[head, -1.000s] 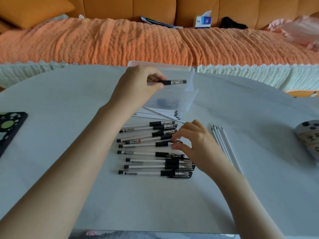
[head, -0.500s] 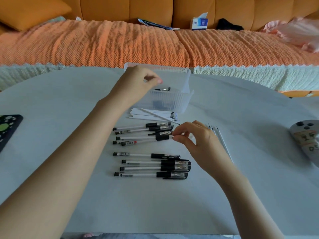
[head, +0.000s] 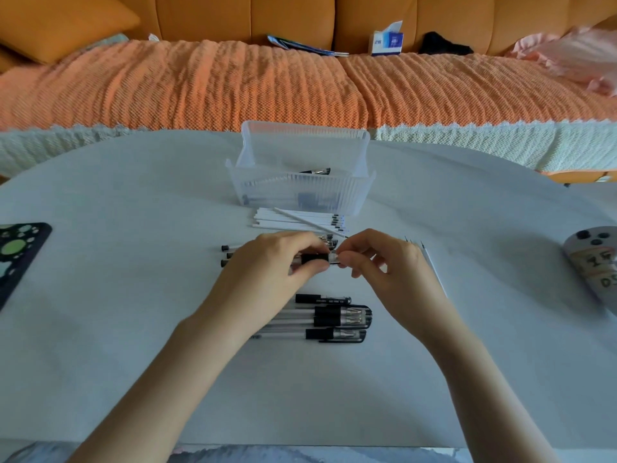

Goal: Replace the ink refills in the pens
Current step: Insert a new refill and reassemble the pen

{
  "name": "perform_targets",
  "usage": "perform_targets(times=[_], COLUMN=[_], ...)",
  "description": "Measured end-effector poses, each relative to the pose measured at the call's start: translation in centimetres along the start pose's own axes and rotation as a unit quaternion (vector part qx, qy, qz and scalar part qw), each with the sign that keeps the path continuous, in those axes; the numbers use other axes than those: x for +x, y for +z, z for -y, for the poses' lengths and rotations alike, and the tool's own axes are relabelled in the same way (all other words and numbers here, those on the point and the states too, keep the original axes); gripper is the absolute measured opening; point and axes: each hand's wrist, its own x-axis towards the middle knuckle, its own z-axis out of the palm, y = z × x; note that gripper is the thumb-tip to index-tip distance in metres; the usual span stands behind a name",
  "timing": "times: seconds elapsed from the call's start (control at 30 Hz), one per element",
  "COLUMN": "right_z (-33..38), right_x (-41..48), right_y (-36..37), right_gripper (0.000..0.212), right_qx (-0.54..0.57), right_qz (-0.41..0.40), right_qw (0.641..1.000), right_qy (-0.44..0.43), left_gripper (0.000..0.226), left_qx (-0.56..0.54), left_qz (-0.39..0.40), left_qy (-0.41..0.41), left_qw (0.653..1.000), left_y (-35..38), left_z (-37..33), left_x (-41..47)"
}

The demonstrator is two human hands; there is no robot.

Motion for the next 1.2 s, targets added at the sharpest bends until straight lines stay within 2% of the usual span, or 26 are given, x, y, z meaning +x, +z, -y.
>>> perform_targets(times=[0.23,0.4,0.6,0.77,0.93,1.03,1.2], right_z=[-0.2,-0.2,-0.3,-0.4,-1.3,-2.2,-2.2], right_x=[-0.1,0.1,0.0,0.2,0.2,0.2,0.0], right_y=[0.0,-0.2,-0.2,-0.4,-0.7,-0.7,0.2], right_gripper=[0.002,0.014,0.016,0.016,0.008,0.001,0.015], right_qx=[0.033,0.036,0.048,0.046,-0.017,-0.096,-0.152], right_qz=[0.042,0.027,0.031,0.019,0.021,0.033,0.088], right_qw=[0.998,0.999,0.998,0.999,0.999,0.993,0.984], right_qy=[0.016,0.011,0.010,0.002,0.040,0.053,0.030], left_gripper=[0.015,0.030,0.025,0.022,0.033,0.029,0.021], left_qx=[0.021,0.032,0.042,0.047,0.081,0.094,0.089], left_qz=[-0.032,-0.055,-0.026,-0.036,0.024,0.032,0.038], left_qy=[0.029,0.014,-0.015,-0.011,-0.045,-0.059,-0.053], left_qw=[0.999,0.998,0.999,0.998,0.995,0.993,0.994], left_y=[0.9,1.1,0.8,0.6,-0.1,-0.3,-0.1], left_z=[0.3,0.4,0.1,0.3,1.1,1.6,1.3], left_x=[0.0,-0.1,-0.3,-0.3,-0.4,-0.3,-0.2])
